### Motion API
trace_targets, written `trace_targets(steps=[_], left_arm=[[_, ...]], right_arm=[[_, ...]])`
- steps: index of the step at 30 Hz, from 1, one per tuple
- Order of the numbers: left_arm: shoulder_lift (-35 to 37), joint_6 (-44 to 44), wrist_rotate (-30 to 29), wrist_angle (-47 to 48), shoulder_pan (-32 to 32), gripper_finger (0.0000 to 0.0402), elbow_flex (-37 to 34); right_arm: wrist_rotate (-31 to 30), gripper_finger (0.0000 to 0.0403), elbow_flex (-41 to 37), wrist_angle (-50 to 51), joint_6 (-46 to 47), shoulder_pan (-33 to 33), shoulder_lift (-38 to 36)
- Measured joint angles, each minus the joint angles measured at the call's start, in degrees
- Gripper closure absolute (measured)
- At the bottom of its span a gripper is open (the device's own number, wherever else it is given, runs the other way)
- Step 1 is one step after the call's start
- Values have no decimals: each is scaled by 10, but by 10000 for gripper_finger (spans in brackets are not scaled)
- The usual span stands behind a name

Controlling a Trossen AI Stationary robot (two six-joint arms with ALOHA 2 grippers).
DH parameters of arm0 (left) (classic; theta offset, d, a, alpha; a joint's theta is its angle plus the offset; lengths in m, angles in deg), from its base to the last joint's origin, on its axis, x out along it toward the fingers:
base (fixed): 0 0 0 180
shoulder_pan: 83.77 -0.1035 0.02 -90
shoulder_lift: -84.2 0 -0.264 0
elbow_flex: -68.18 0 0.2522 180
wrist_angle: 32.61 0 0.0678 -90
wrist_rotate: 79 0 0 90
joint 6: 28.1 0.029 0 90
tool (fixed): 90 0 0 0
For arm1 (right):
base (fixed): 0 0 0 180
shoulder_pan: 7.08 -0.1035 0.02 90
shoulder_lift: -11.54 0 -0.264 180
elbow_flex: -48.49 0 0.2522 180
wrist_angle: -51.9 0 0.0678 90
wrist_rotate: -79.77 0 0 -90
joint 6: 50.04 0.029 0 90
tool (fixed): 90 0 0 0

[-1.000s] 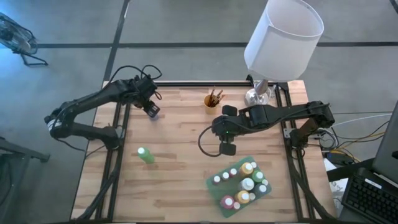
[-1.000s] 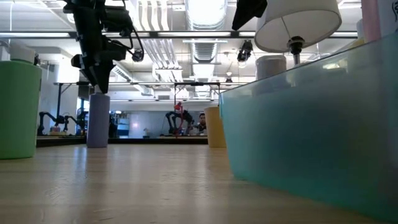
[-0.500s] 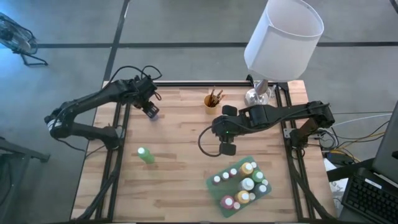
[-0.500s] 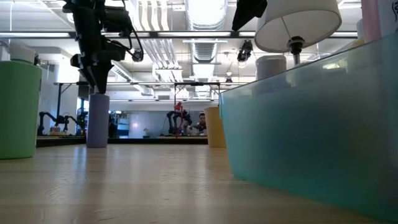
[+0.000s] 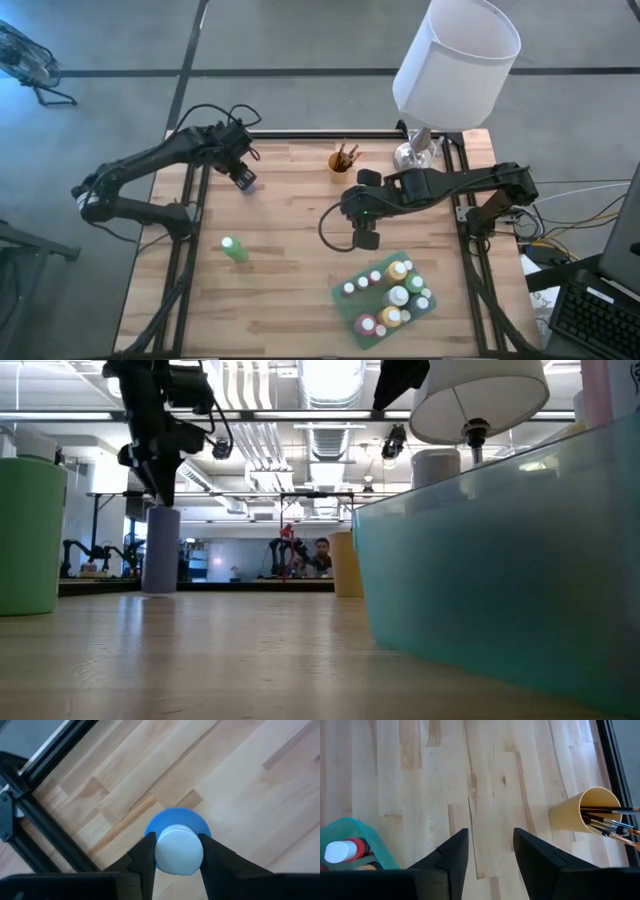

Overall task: Pick & Place Paint Supplies
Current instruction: Put the purple paint bottle into the green bin

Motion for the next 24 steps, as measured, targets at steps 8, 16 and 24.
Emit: trace_targets(steps=[8, 16, 24], left_arm=[[0, 0, 97, -4, 7, 279, 52], [0, -1, 201, -29, 66, 279, 87], [0, -5, 254, -92, 175, 279, 91]], right_arm=[[-1, 239, -8, -33, -4, -4, 0], [-7, 242, -60, -94, -12, -37, -10], [-60, 276, -168, -188, 76, -82, -68]])
